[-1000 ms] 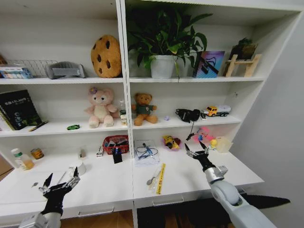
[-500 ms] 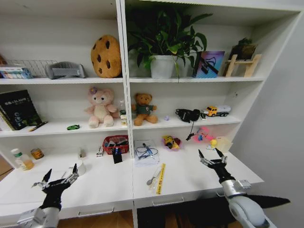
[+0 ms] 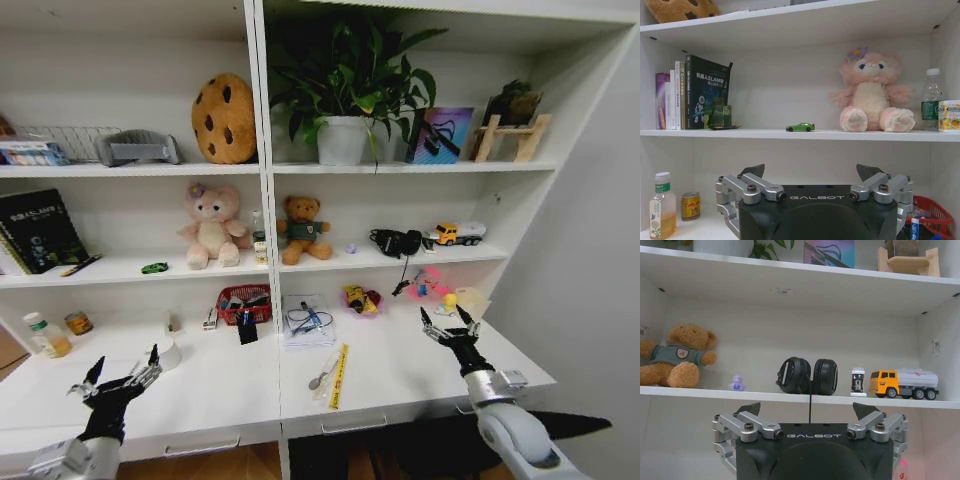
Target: Organize the objects on the table.
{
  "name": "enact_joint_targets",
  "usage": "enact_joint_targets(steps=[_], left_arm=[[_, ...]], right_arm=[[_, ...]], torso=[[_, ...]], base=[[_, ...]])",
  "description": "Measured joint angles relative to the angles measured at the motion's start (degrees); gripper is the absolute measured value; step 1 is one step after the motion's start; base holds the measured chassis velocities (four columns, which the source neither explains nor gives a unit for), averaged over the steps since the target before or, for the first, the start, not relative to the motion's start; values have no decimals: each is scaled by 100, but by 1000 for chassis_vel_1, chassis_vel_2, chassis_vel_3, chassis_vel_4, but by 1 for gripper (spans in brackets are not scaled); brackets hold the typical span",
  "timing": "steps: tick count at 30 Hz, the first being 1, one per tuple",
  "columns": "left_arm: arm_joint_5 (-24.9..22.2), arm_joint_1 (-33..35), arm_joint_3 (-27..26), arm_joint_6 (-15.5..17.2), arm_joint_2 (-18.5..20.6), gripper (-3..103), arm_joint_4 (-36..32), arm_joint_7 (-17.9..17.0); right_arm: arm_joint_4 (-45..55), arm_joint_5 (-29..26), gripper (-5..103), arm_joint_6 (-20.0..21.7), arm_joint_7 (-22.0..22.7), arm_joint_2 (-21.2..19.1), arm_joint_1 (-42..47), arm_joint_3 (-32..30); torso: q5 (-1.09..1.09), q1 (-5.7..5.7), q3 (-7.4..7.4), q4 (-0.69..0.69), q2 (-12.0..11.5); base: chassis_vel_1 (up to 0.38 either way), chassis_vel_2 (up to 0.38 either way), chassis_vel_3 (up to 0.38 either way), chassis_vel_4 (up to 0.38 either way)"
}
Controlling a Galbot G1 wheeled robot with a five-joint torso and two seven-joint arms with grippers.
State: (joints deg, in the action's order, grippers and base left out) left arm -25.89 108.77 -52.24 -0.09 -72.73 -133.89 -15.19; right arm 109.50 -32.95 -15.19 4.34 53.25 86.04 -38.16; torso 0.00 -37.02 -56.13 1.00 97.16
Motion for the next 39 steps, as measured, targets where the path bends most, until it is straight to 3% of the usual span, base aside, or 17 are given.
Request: enact_joint_targets(steps=[10,25,39], left_arm=[[-2,-44,34,57,16,100,8,-40],[-285,-890,193,359,682,100,605,-259],[-392,-965,150,377,771,100,690,-263]], right_arm=[[-47,18,100,-14,-2,65,9,5],[132,125,100,-273,-51,302,777,-1032],[100,90,100,-193,-26,350,691,-947]], torso=[[0,0,0,2,0],[0,0,0,1,0],[0,0,0,-1,0]], base=[[0,0,0,0],[0,0,0,0],[0,0,0,0]])
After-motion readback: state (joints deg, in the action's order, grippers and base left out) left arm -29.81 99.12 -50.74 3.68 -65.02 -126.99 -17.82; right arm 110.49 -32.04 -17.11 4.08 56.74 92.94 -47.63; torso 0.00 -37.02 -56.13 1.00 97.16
